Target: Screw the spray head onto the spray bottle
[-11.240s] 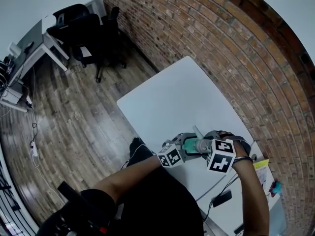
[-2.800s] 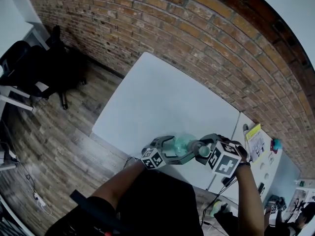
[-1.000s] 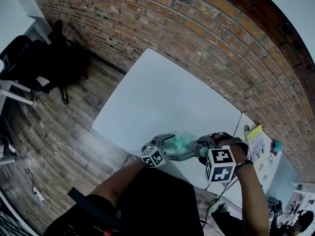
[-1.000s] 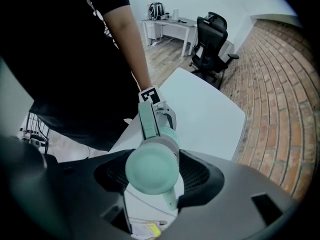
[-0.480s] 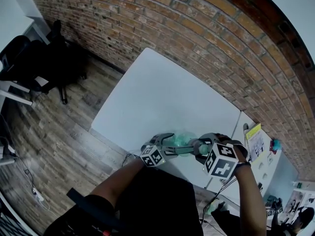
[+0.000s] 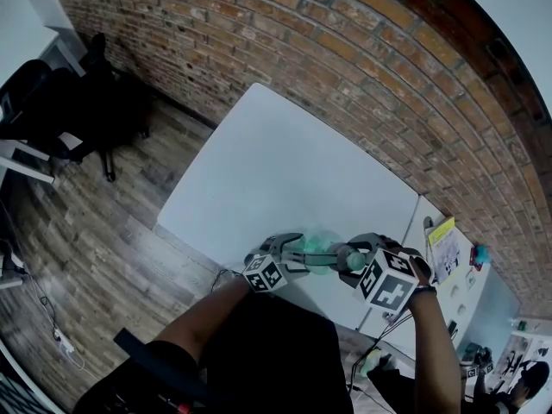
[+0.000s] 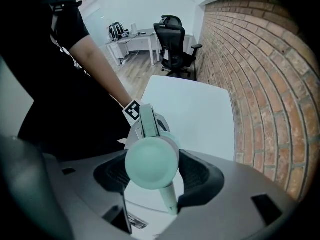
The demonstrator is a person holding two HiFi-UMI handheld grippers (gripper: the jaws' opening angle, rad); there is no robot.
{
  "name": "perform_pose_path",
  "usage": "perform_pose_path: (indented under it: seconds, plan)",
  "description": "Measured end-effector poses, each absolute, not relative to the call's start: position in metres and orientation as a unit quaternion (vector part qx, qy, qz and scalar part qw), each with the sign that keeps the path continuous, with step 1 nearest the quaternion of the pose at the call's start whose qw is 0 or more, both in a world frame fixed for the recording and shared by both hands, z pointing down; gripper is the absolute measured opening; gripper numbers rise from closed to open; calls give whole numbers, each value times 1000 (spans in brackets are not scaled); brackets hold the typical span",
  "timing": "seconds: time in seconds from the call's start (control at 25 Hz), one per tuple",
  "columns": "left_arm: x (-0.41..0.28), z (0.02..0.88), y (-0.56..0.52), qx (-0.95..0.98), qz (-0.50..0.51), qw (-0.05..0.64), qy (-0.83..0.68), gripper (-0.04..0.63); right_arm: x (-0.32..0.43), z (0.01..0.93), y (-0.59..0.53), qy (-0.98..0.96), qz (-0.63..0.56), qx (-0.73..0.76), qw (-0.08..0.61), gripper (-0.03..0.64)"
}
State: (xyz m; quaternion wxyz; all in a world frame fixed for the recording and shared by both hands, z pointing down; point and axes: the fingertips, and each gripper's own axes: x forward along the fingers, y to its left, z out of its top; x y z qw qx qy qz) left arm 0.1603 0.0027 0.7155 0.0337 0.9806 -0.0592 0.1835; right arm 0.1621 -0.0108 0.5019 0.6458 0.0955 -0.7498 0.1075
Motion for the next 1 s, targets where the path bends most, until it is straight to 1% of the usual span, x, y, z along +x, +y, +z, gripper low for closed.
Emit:
perform_pose_path:
  seconds: [0.52, 1.0]
  plan:
    - [158, 714, 1, 981, 182, 35, -62, 462, 161, 502, -12, -752, 131, 127, 634, 272]
    - [158, 715, 1, 981, 179, 45, -64, 462, 161, 501, -13, -755, 125, 123, 631, 272]
